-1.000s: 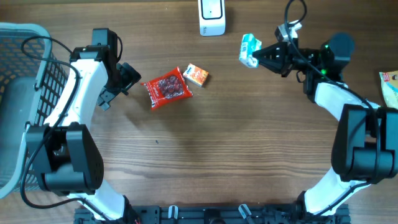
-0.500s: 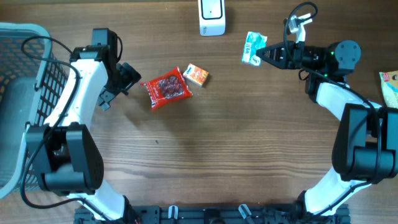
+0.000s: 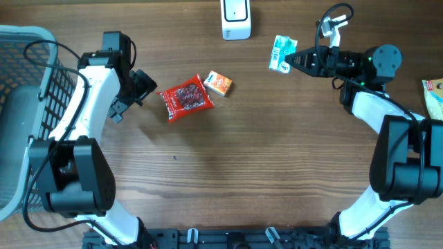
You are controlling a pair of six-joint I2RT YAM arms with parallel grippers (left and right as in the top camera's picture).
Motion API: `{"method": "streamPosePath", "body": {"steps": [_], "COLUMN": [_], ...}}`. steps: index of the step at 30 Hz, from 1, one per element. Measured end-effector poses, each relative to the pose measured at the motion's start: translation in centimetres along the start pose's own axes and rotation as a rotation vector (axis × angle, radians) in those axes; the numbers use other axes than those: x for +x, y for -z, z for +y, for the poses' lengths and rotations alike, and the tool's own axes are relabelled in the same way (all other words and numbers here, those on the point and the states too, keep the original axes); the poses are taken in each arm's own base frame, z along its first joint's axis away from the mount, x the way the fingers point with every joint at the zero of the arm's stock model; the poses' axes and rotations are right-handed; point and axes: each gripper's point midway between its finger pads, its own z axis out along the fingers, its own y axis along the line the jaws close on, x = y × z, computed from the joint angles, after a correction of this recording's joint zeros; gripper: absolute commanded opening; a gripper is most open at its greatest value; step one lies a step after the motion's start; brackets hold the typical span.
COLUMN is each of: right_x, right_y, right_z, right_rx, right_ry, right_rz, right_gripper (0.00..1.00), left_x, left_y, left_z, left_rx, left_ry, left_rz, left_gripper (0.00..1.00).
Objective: Scan the item barcode
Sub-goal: 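Lift the teal box and move it toward the white scanner, then hold the teal box in front of the scanner with the right gripper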
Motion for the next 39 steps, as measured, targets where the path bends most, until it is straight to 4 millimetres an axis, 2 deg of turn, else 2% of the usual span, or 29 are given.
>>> {"method": "streamPosePath", "body": {"steps": [12,16,18,21,22,24,26,27,28,29,30,31,33,34,35,36,39], "right_x": [0.0,-1.5,-2.6,-3.2,-3.2,-1.9,0.4,1.5,0.7,-1.0,-3.2,-6.1,-10.0,-10.8,-10.8,-12.1,-13.0], "right_y": [0.0,-0.3,-0.6,-1.3,-1.8,-2.9,-3.7,-3.4,-3.4,-3.2,-3.9,-4.9,-7.1,-7.2,-7.7,-8.1,-9.2], "right_z": [0.0,0.4,-0.2,-2.4,-4.2,-8.0,-12.8,-14.8,-15.2,-14.7,-13.4,-11.3,-8.2,-7.9,-8.6,-9.4,-13.3], "right_rx": [0.000,0.002,0.006,0.041,0.085,0.202,0.487,0.741,0.907,1.094,1.210,1.304,1.379,1.433,1.453,1.462,1.495], "right_ry": [0.033,-0.024,-0.096,-0.230,-0.312,-0.454,-0.581,-0.561,-0.457,-0.294,-0.108,0.100,0.391,0.484,0.515,0.575,0.719], "right_rz": [0.000,-0.085,-0.153,-0.213,-0.243,-0.261,-0.263,-0.244,-0.237,-0.231,-0.230,-0.265,-0.343,-0.345,-0.334,-0.379,-0.367], "right_gripper": [0.04,0.05,0.05,0.05,0.05,0.05,0.05,0.05,0.04,0.05,0.05,0.05,0.05,0.05,0.05,0.05,0.05], "left_x": [0.0,0.0,0.0,0.0,0.0,0.0,0.0,0.0,0.0,0.0,0.0,0.0,0.0,0.0,0.0,0.0,0.0], "left_y": [0.0,0.0,0.0,0.0,0.0,0.0,0.0,0.0,0.0,0.0,0.0,0.0,0.0,0.0,0.0,0.0,-0.1], "left_z": [0.0,0.0,0.0,0.0,0.0,0.0,0.0,0.0,0.0,0.0,0.0,0.0,0.0,0.0,0.0,0.0,0.0], "left_rx": [0.000,0.000,0.001,0.000,0.000,0.000,0.002,-0.001,-0.001,-0.001,-0.001,0.000,0.000,-0.001,-0.001,-0.001,-0.001], "left_ry": [0.000,0.000,0.000,0.000,0.000,0.000,0.000,0.000,0.000,0.000,0.000,0.000,0.000,0.000,0.000,0.000,0.000], "left_rz": [0.000,0.000,0.000,0.000,0.000,0.000,-0.002,0.001,0.001,0.001,0.001,0.001,0.001,0.001,0.001,0.002,0.002], "left_gripper": [1.00,1.00,1.00,1.00,1.00,1.00,1.00,1.00,1.00,1.00,1.00,1.00,1.00,1.00,1.00,1.00,1.00]}}
